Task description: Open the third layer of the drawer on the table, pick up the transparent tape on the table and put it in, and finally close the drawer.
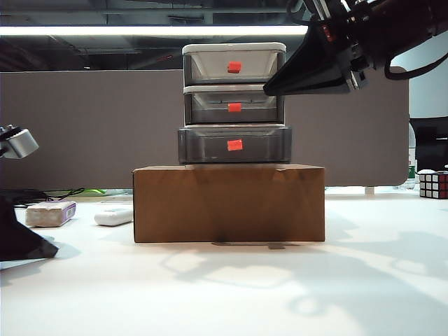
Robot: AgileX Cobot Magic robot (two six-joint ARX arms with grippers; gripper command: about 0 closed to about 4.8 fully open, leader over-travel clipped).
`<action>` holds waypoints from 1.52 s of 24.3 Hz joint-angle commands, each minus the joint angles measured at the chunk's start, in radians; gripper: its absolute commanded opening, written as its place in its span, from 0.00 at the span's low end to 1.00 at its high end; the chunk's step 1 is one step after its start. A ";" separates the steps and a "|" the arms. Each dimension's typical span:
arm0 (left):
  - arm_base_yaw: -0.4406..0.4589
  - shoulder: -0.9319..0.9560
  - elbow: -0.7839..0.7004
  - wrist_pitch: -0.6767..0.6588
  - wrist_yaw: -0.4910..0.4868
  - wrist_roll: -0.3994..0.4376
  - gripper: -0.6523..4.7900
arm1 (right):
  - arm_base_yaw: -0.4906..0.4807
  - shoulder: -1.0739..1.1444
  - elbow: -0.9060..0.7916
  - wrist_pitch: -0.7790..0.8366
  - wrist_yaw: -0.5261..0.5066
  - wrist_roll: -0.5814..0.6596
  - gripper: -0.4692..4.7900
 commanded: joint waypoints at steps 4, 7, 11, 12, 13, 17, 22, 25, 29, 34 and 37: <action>-0.013 0.029 -0.010 -0.056 -0.080 0.013 0.85 | 0.001 -0.004 0.002 0.003 0.001 -0.009 0.08; -0.013 0.030 -0.010 -0.058 -0.082 0.011 0.85 | 0.001 -0.004 0.002 0.003 0.001 -0.008 0.08; -0.013 0.033 -0.010 -0.075 -0.084 0.011 0.82 | 0.001 -0.004 0.002 0.003 0.001 -0.008 0.08; -0.013 0.033 -0.010 -0.080 -0.090 0.011 0.74 | 0.001 -0.004 0.002 0.003 0.001 -0.009 0.08; -0.013 0.033 -0.010 -0.085 -0.097 0.011 0.67 | 0.001 -0.004 0.002 0.003 0.001 -0.008 0.08; -0.013 0.033 -0.010 -0.093 -0.105 0.011 0.45 | 0.001 -0.004 0.002 0.003 0.001 -0.008 0.08; -0.013 0.030 -0.010 -0.015 -0.095 -0.053 0.42 | 0.001 -0.004 0.002 0.005 0.001 -0.008 0.08; -0.023 -0.005 -0.010 0.096 -0.089 -0.175 0.32 | 0.001 -0.004 0.002 0.004 0.000 -0.008 0.08; -0.089 -0.153 -0.009 0.193 -0.082 -0.212 0.35 | 0.001 -0.005 0.002 0.004 -0.002 -0.008 0.08; -0.241 -0.338 0.000 0.188 -0.143 -0.210 0.35 | 0.001 -0.006 0.003 0.012 -0.002 -0.008 0.08; -0.339 -0.378 0.045 0.161 -0.161 -0.209 0.36 | 0.001 -0.007 0.003 0.011 -0.002 -0.008 0.08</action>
